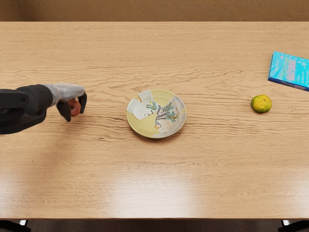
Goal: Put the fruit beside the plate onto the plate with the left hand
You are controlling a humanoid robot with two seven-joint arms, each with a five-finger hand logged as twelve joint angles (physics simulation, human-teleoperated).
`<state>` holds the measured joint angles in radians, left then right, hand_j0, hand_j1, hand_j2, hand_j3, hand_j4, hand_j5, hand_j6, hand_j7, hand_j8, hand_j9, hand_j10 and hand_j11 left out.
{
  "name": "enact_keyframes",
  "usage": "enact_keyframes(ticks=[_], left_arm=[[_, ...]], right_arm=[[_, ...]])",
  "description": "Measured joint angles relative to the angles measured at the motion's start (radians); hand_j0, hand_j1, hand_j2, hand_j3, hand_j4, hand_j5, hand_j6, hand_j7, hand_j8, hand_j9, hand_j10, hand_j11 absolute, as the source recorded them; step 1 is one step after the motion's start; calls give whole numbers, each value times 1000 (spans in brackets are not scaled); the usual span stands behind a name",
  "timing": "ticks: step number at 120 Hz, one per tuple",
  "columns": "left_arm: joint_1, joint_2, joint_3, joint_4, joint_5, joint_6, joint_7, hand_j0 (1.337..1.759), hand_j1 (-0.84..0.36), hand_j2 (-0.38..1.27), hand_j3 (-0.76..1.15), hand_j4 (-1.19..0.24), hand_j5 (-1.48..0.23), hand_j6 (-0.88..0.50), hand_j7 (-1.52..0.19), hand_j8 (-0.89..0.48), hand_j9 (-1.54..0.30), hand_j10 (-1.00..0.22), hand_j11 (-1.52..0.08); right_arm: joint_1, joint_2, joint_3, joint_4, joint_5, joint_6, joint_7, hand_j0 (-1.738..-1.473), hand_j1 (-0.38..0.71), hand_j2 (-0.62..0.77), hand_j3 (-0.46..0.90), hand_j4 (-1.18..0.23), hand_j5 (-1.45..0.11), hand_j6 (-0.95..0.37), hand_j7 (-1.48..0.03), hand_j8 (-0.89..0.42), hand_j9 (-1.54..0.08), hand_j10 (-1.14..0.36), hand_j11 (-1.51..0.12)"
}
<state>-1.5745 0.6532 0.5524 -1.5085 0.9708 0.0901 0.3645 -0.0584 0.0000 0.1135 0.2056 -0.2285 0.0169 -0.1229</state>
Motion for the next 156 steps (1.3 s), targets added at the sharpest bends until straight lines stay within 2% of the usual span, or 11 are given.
enact_keyframes(ticks=[10,17,22,25,32,40,59,74,107,138,156], left_arm=[[-30,0,-30,-21,-66,-43,-1,1646,-281,160,34,-781,-1100,-402,-1107,-409,-1154,-856,-1190],[-56,-1,-53,-30,-113,-73,-1,1645,-258,75,26,-763,-1104,-401,-1116,-418,-1163,-865,-1195],[-77,-5,-68,-35,-146,-90,-1,1644,-254,52,21,-769,-1102,-403,-1119,-422,-1168,-873,-1197],[-86,-13,-75,-39,-163,-98,-2,1644,-262,107,19,-773,-1101,-405,-1120,-420,-1168,-875,-1197],[-124,-29,-85,-45,-209,-110,-4,1643,-238,33,14,-776,-1109,-407,-1127,-427,-1172,-879,-1197],[-171,-45,-92,-53,-257,-119,-6,1644,-257,121,10,-770,-1113,-402,-1134,-420,-1175,-875,-1195],[-232,-143,-97,-64,-332,-125,-8,1644,-288,157,5,-743,-1125,-371,-1146,-398,-1181,-852,-1195],[-249,-237,-98,-52,-352,-116,-9,1644,-299,185,3,-721,-1140,-351,-1156,-381,-1185,-837,-1194],[-212,-428,-98,59,-320,-62,-9,1645,-312,204,1,-721,-1133,-353,-1148,-380,-1181,-839,-1192],[-120,-483,-114,121,-237,-40,-6,1643,-321,229,0,-733,-1110,-363,-1136,-377,-1180,-838,-1197],[-92,-531,-116,172,-224,-39,-5,1644,-308,203,0,-738,-1107,-365,-1133,-385,-1178,-843,-1193]], right_arm=[[0,0,0,0,0,0,0,-1658,-310,-7,0,-33,-43,-33,-43,-33,-43,-33,-43],[0,0,0,0,0,0,0,-1658,-310,-7,0,-33,-43,-33,-43,-33,-43,-33,-43],[0,0,0,0,0,0,0,-1658,-310,-7,0,-33,-43,-33,-43,-33,-43,-33,-43],[0,0,0,0,0,0,0,-1658,-310,-7,0,-33,-43,-33,-43,-33,-43,-33,-43],[0,0,0,0,0,0,0,-1658,-310,-7,0,-33,-43,-33,-43,-33,-43,-33,-43],[0,0,0,0,0,0,0,-1658,-310,-7,0,-33,-43,-33,-43,-33,-43,-33,-43],[0,0,0,0,0,0,0,-1658,-310,-7,0,-33,-43,-33,-43,-33,-43,-33,-43],[0,0,0,0,0,0,0,-1658,-310,-7,0,-33,-43,-33,-43,-33,-43,-33,-43],[0,0,0,0,0,0,0,-1658,-310,-7,0,-33,-43,-33,-43,-33,-43,-33,-43],[0,0,0,0,0,0,0,-1658,-310,-7,0,-33,-43,-33,-43,-33,-43,-33,-43],[0,0,0,0,0,0,0,-1658,-310,-7,0,-33,-43,-33,-43,-33,-43,-33,-43]])
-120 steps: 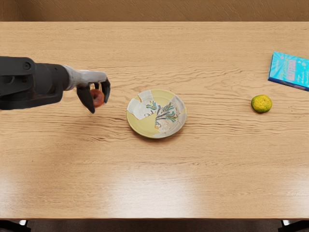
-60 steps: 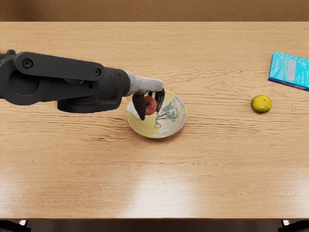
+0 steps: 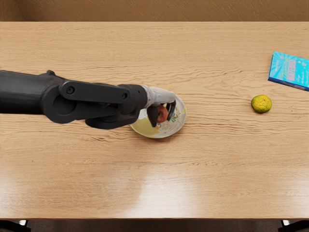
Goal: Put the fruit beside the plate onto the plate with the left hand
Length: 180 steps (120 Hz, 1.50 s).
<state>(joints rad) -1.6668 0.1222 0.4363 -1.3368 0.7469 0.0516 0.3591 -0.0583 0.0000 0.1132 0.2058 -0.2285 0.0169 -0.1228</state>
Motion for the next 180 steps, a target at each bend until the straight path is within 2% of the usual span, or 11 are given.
enact_keyframes(ticks=[33,50,58,74,95,118,126,137,152,160,180], left_arm=[[29,-35,9,80,5,24,0,1644,-312,214,0,-751,-1073,-377,-1103,-397,-1151,-850,-1166],[29,-36,22,99,1,34,-1,1650,-296,179,0,-777,-936,-434,-954,-458,-988,-899,-1010],[29,-36,26,103,1,36,-1,1652,-279,153,0,-701,-851,-441,-863,-467,-889,-911,-909],[29,-42,30,106,-8,37,0,1655,-195,115,0,-540,-684,-371,-683,-388,-700,-779,-707],[30,-55,31,112,-13,37,0,1657,-80,82,0,-394,-506,-315,-504,-329,-512,-496,-515],[32,-26,24,112,-16,36,0,1658,-18,66,0,-321,-414,-290,-413,-296,-416,-360,-417],[11,51,14,74,-33,35,0,1658,-6,63,0,-308,-397,-286,-397,-290,-399,-336,-400],[-24,156,-7,-19,-75,35,-1,1658,4,60,0,-295,-382,-281,-382,-284,-383,-314,-383],[-24,297,-51,-132,-136,26,-1,1658,12,58,0,-285,-370,-278,-369,-279,-370,-295,-370],[-13,384,-89,-175,-159,9,-1,1658,15,58,0,-282,-365,-277,-365,-278,-366,-289,-366],[121,578,-287,-215,-268,-191,-3,1658,20,57,0,-278,-359,-276,-359,-276,-359,-281,-359]], right_arm=[[0,0,0,0,0,0,0,-1658,-310,-7,0,-33,-43,-33,-43,-33,-43,-33,-43],[0,0,0,0,0,0,0,-1658,-310,-7,0,-33,-43,-33,-43,-33,-43,-33,-43],[0,0,0,0,0,0,0,-1658,-310,-7,0,-33,-43,-33,-43,-33,-43,-33,-43],[0,0,0,0,0,0,0,-1658,-310,-7,0,-33,-43,-33,-43,-33,-43,-33,-43],[0,0,0,0,0,0,0,-1658,-310,-7,0,-33,-43,-33,-43,-33,-43,-33,-43],[0,0,0,0,0,0,0,-1658,-310,-7,0,-33,-43,-33,-43,-33,-43,-33,-43],[0,0,0,0,0,0,0,-1658,-310,-7,0,-33,-43,-33,-43,-33,-43,-33,-43],[0,0,0,0,0,0,0,-1658,-310,-7,0,-33,-43,-33,-43,-33,-43,-33,-43],[0,0,0,0,0,0,0,-1658,-310,-7,0,-33,-43,-33,-43,-33,-43,-33,-43],[0,0,0,0,0,0,0,-1658,-310,-7,0,-33,-43,-33,-43,-33,-43,-33,-43],[0,0,0,0,0,0,0,-1658,-310,-7,0,-33,-43,-33,-43,-33,-43,-33,-43]])
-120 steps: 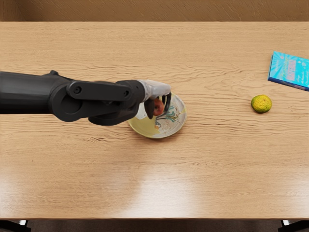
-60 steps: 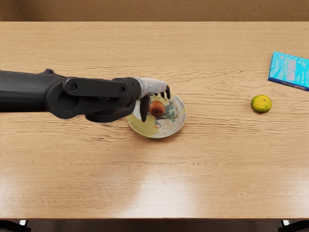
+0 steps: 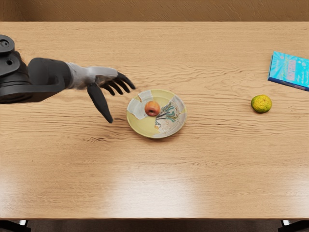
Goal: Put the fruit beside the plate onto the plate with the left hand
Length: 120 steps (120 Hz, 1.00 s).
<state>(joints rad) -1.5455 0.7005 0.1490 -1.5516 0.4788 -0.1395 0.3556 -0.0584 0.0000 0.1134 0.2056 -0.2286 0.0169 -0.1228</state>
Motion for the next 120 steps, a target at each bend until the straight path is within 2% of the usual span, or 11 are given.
enact_keyframes(ticks=[9,20,29,39,60,85,120], left_arm=[[86,67,-103,3,-56,-116,-1,1658,22,56,0,-275,-356,-274,-356,-274,-356,-277,-356],[143,144,-210,24,-140,-257,-1,1658,24,56,0,-274,-354,-273,-354,-273,-354,-275,-354],[180,168,-264,72,-235,-364,-1,1658,27,55,0,-271,-351,-271,-351,-271,-351,-272,-351],[206,194,-296,134,-337,-423,-1,1658,31,54,0,-268,-347,-268,-346,-268,-346,-268,-346],[288,205,-318,210,-478,-463,-1,1658,39,53,0,-260,-337,-260,-337,-260,-337,-260,-337],[348,205,-320,322,-547,-471,1,1658,44,52,0,-255,-332,-255,-331,-255,-331,-255,-331],[379,205,-322,428,-580,-472,2,1658,46,51,0,-252,-329,-252,-329,-252,-329,-252,-329]], right_arm=[[0,0,0,0,0,0,0,-1658,-310,-7,0,-33,-43,-33,-43,-33,-43,-33,-43],[0,0,0,0,0,0,0,-1658,-310,-7,0,-33,-43,-33,-43,-33,-43,-33,-43],[0,0,0,0,0,0,0,-1658,-310,-7,0,-33,-43,-33,-43,-33,-43,-33,-43],[0,0,0,0,0,0,0,-1658,-310,-7,0,-33,-43,-33,-43,-33,-43,-33,-43],[0,0,0,0,0,0,0,-1658,-310,-7,0,-33,-43,-33,-43,-33,-43,-33,-43],[0,0,0,0,0,0,0,-1658,-310,-7,0,-33,-43,-33,-43,-33,-43,-33,-43],[0,0,0,0,0,0,0,-1658,-310,-7,0,-33,-43,-33,-43,-33,-43,-33,-43]])
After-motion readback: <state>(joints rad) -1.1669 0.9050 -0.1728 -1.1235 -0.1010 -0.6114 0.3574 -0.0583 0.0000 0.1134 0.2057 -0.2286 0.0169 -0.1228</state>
